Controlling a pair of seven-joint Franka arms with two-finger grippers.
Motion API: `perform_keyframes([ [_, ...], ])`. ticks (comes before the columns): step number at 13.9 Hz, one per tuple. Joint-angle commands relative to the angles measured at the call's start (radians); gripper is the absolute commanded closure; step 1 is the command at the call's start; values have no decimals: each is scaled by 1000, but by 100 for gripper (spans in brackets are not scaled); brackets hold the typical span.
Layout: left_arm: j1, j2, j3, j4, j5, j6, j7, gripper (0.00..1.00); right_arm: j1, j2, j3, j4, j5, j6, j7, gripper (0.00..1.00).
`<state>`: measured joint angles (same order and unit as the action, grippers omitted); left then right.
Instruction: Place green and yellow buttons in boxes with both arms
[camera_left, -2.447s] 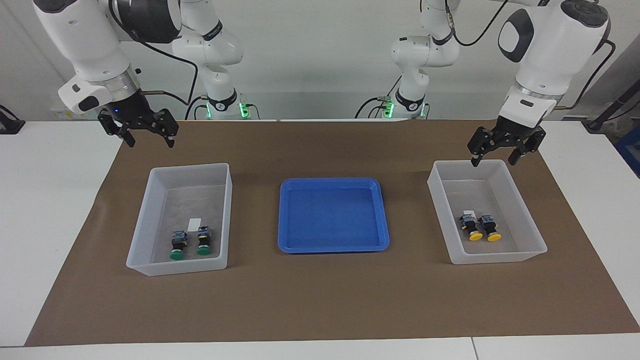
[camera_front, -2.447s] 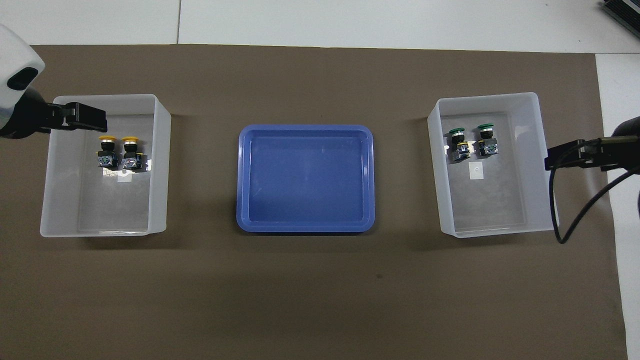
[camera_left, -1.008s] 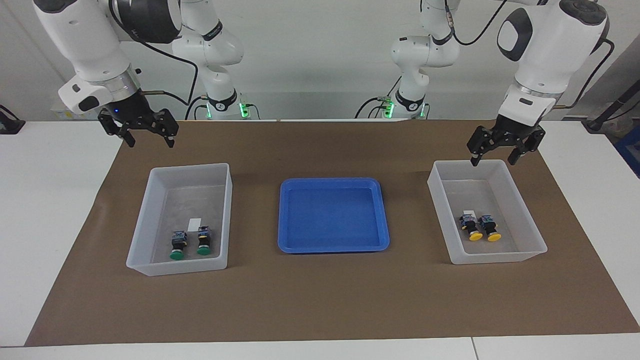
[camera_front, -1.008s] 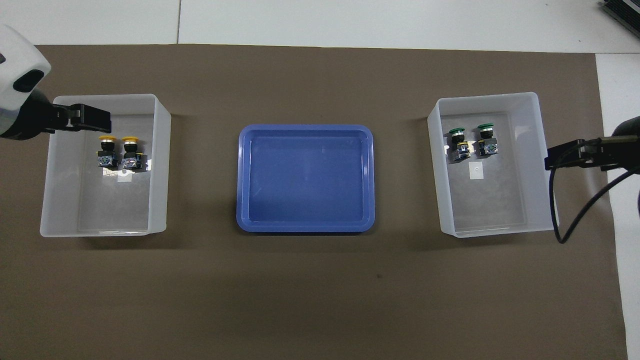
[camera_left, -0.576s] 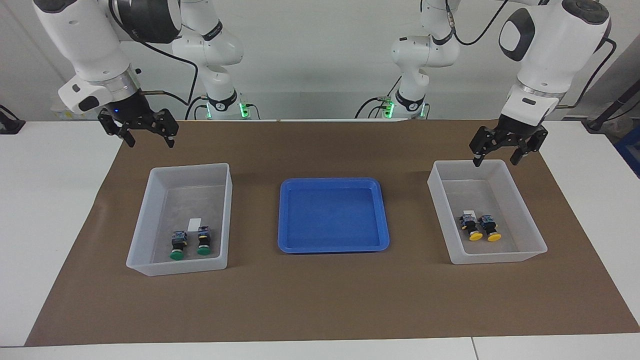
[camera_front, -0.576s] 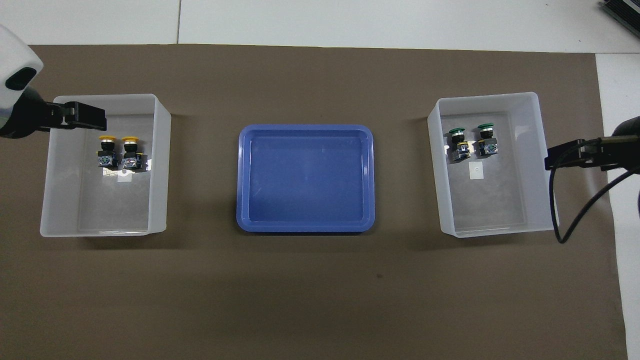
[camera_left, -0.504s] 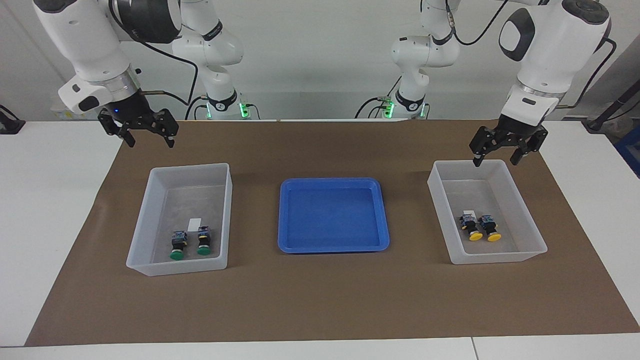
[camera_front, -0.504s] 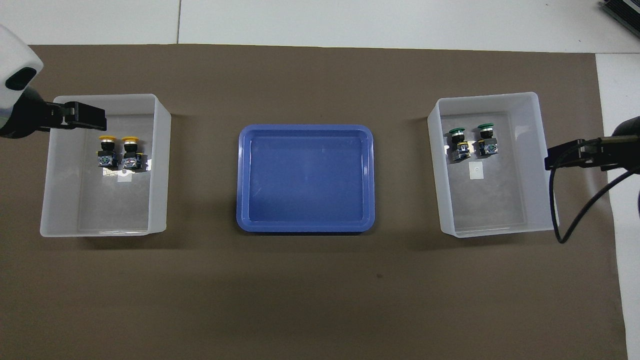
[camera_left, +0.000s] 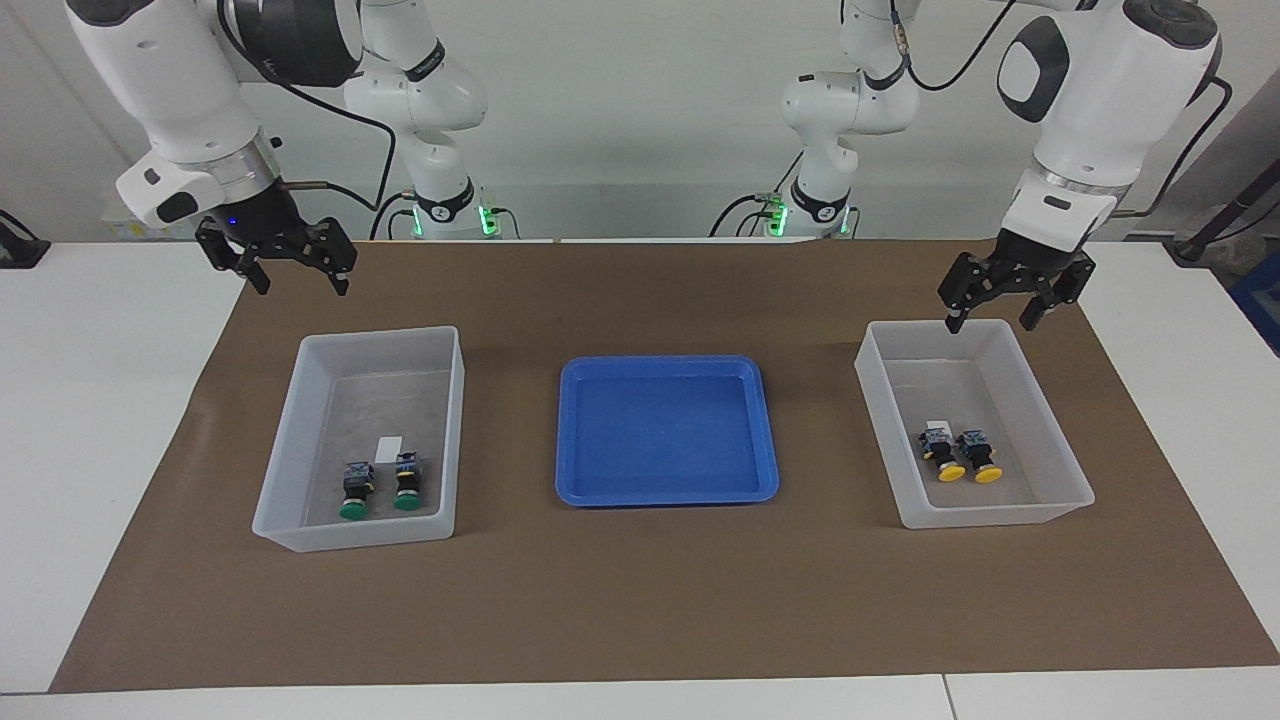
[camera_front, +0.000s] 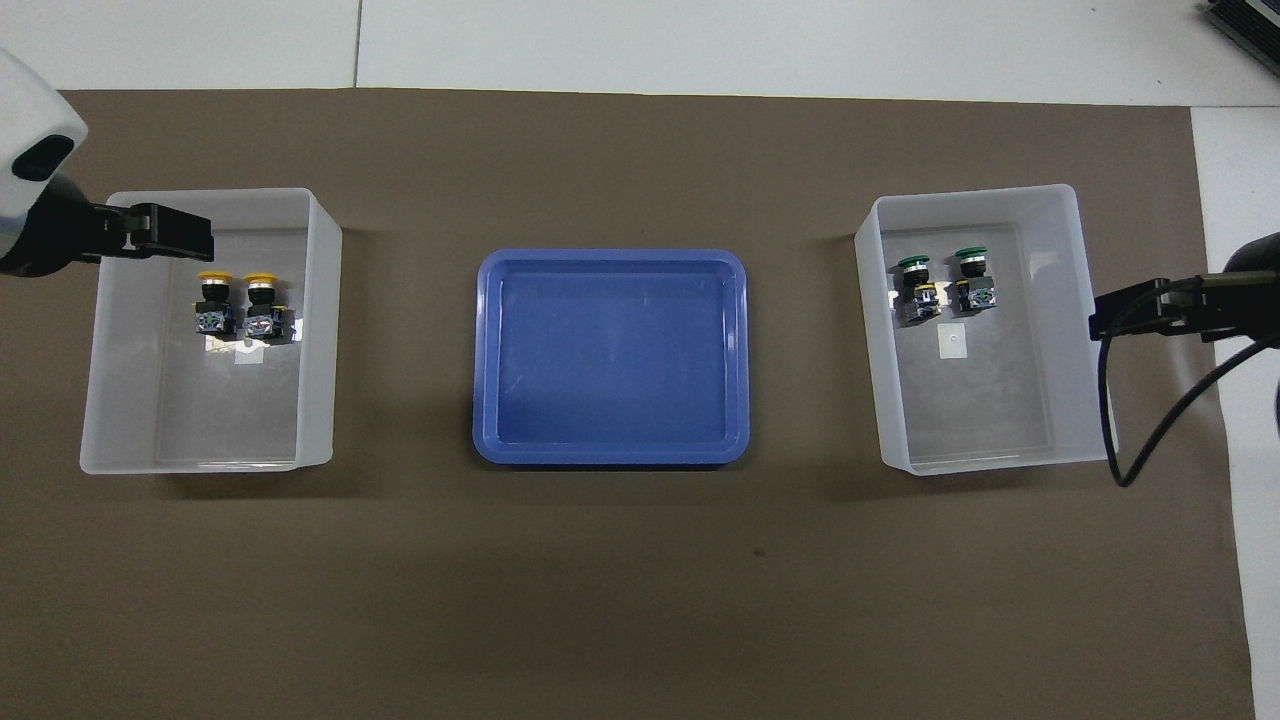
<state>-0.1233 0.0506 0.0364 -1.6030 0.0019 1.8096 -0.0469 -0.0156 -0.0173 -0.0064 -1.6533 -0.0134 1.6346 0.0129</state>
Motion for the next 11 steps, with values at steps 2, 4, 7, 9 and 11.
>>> perform_keyframes([
  [2, 1, -31, 0, -35, 18, 14, -4, 0, -1, -10, 5, -16, -2, 10, 7, 0],
  [4, -2, -31, 0, -34, 18, 16, -4, 0, -3, -10, 5, -16, -2, 10, 7, 0],
  [7, 1, -31, 0, -37, 18, 16, -4, 0, -1, -10, 6, -16, -2, 10, 6, 0],
  [9, 2, -31, 0, -37, 18, 16, -4, 0, 0, -10, 6, -16, -2, 17, -2, 0],
  [11, 4, -31, 2, -37, 18, 16, -4, 0, 0, -10, 6, -16, 0, 19, -4, 0],
])
